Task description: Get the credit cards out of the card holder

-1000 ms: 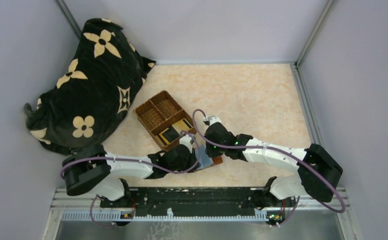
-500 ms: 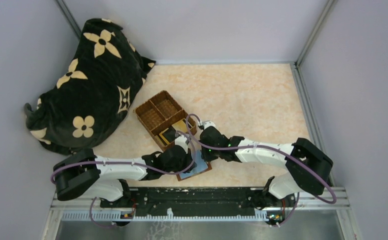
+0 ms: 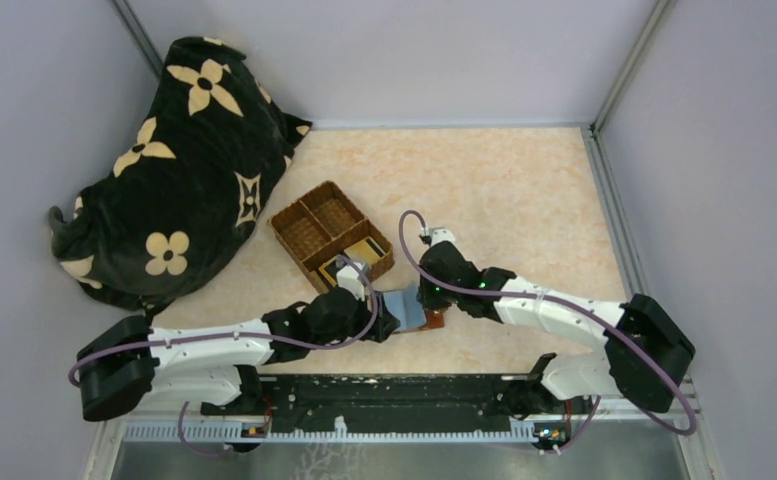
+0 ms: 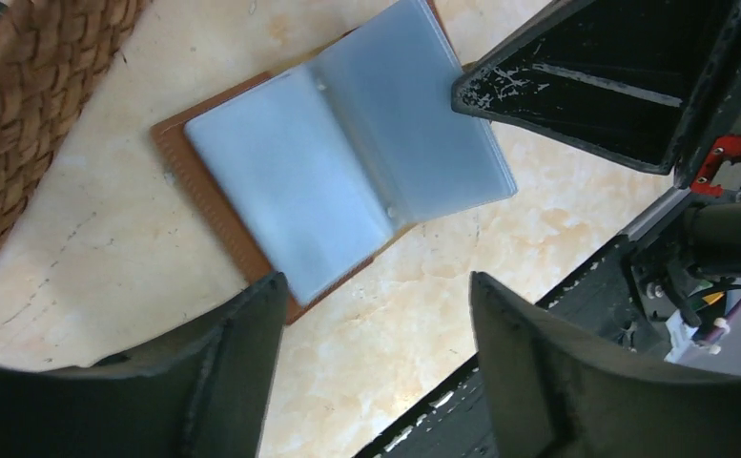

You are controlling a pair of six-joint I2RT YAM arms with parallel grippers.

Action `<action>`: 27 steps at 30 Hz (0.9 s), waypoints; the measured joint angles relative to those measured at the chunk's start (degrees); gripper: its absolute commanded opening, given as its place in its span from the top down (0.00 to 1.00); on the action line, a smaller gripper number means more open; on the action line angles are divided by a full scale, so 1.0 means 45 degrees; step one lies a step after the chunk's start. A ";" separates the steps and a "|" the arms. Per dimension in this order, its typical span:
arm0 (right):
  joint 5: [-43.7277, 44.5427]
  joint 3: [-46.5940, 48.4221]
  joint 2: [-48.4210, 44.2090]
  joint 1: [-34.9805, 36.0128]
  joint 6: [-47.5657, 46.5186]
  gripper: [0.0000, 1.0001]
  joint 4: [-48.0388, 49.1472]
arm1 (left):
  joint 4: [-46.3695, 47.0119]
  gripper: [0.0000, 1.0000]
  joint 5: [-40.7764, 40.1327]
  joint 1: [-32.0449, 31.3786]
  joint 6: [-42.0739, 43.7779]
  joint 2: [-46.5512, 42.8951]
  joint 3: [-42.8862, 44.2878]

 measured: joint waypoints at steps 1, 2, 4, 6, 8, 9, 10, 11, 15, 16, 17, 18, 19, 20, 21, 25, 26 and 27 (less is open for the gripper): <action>0.0005 0.0000 -0.0199 0.0005 0.0000 1.00 -0.0039 | -0.0063 0.14 -0.0073 0.0000 0.0005 -0.0194 0.0000; 0.0019 0.0000 -0.0427 0.0005 -0.0010 1.00 -0.0092 | -0.0112 0.12 -0.0165 0.0000 -0.0005 -0.0403 -0.0010; 0.0170 0.0000 -0.0699 0.0005 -0.0034 0.72 -0.0194 | -0.0170 0.09 -0.0301 0.0000 -0.0044 -0.0724 -0.0049; 0.0442 0.0015 -0.0758 0.0005 -0.0034 0.44 -0.0345 | -0.0214 0.05 -0.0418 0.0000 -0.0058 -0.1001 -0.0107; 0.0738 0.0015 -0.0753 0.0000 -0.0092 0.31 -0.0636 | -0.0257 0.01 -0.0481 0.0000 -0.0112 -0.1234 -0.0151; 0.0865 0.0015 -0.0758 0.0000 -0.0073 0.28 -0.0743 | -0.0277 0.01 -0.0505 0.0000 -0.0151 -0.1341 -0.0165; 0.0976 0.0015 -0.0758 0.0000 -0.0078 0.27 -0.0845 | -0.0296 0.01 -0.0515 0.0000 -0.0204 -0.1428 -0.0170; 0.1098 0.0015 -0.0758 0.0000 -0.0097 0.26 -0.0933 | -0.0301 0.01 -0.0534 0.0000 -0.0248 -0.1530 -0.0170; 0.1462 0.0015 -0.0826 -0.0005 -0.0102 0.26 -0.1098 | -0.0306 0.01 -0.0549 0.0000 -0.0330 -0.1865 -0.0170; 0.1535 0.0015 -0.0899 -0.0049 -0.0102 0.26 -0.1132 | -0.0306 0.01 -0.0554 0.0000 -0.0335 -0.1948 -0.0175; 0.1583 0.0015 -0.0976 -0.0068 -0.0102 0.27 -0.1141 | -0.0311 0.01 -0.0559 0.0000 -0.0340 -0.2030 -0.0180; 0.1637 -0.0005 -0.1093 -0.0121 -0.0097 0.28 -0.1112 | -0.0311 0.01 -0.0573 0.0000 -0.0340 -0.2123 -0.0189; 0.1642 -0.0024 -0.1190 -0.0170 -0.0092 0.28 -0.1078 | -0.0325 0.01 -0.0597 0.0000 -0.0345 -0.2205 -0.0204; 0.1613 -0.0160 -0.1355 -0.0282 -0.0073 0.28 -0.0845 | -0.0325 0.01 -0.0612 0.0000 -0.0345 -0.2278 -0.0223; 0.1588 -0.0272 -0.1501 -0.0389 -0.0063 0.28 -0.0743 | -0.0325 0.01 -0.0636 0.0000 -0.0345 -0.2322 -0.0238; 0.1477 -0.0763 -0.1855 -0.0748 0.0034 0.30 -0.0573 | -0.0379 0.01 -0.0641 0.0000 -0.0345 -0.2351 -0.0243; 0.1447 -0.0835 -0.1865 -0.0772 0.0034 0.30 -0.0573 | -0.0379 0.01 -0.0641 0.0000 -0.0345 -0.2351 -0.0243; 0.1428 -0.0889 -0.1865 -0.0811 0.0034 0.30 -0.0588 | -0.0379 0.01 -0.0641 0.0000 -0.0345 -0.2351 -0.0243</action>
